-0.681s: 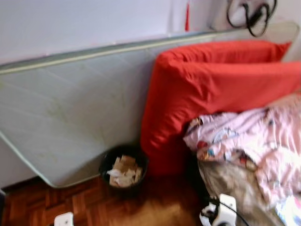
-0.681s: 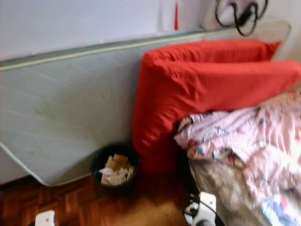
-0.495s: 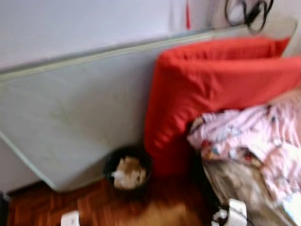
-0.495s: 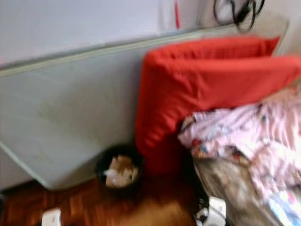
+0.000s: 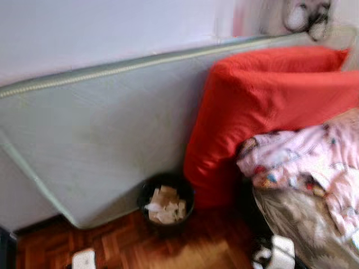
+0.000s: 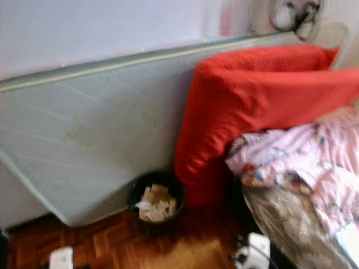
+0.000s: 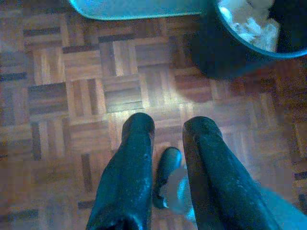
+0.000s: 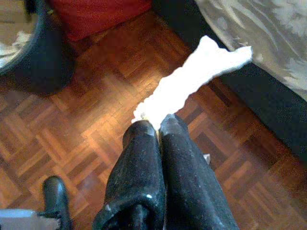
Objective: Clean up the room
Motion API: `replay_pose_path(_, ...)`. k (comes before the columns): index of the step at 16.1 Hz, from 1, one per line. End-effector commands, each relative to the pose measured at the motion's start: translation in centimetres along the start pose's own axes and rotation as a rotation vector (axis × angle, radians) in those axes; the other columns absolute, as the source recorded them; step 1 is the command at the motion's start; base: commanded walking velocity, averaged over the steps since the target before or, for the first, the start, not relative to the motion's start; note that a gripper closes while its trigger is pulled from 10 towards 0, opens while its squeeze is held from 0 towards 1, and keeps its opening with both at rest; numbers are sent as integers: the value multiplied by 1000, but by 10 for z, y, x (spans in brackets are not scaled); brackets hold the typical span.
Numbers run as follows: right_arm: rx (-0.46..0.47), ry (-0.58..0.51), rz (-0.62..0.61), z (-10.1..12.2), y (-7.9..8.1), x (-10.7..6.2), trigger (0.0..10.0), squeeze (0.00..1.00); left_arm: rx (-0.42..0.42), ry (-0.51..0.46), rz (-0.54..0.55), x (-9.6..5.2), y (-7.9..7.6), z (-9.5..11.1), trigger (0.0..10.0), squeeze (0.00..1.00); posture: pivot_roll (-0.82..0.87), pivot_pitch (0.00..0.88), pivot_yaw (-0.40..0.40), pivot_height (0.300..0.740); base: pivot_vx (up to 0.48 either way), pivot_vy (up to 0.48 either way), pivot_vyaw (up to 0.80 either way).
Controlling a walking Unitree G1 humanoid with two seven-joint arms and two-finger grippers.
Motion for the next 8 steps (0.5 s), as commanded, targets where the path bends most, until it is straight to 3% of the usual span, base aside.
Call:
replay_pose_path(1, -8, -6, -1, 3, -2, 0, 10000, 0, -8, 21, 11, -1, 1, -5, 10000, 0, 131, 0, -35, 740, 0, 341, 0)
replay_pose_path(8, -9, -6, 5, 3, -1, 1, 10000, 0, -11, 9, 7, 0, 0, -2, 10000, 0, 132, 0, -33, 740, 0, 346, 0)
Point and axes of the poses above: a point about 5 cm out from each wrist's last joint towards the gripper, its own x axis pointing out of the wrist towards the gripper, its own z axis along the axis of the wrist's last joint, y = z × x, the point moved 1 cm from there along x, pointing out of the wrist towards the gripper, and after that the axes turned 14 degrees about -x, right-handed, at the moved point
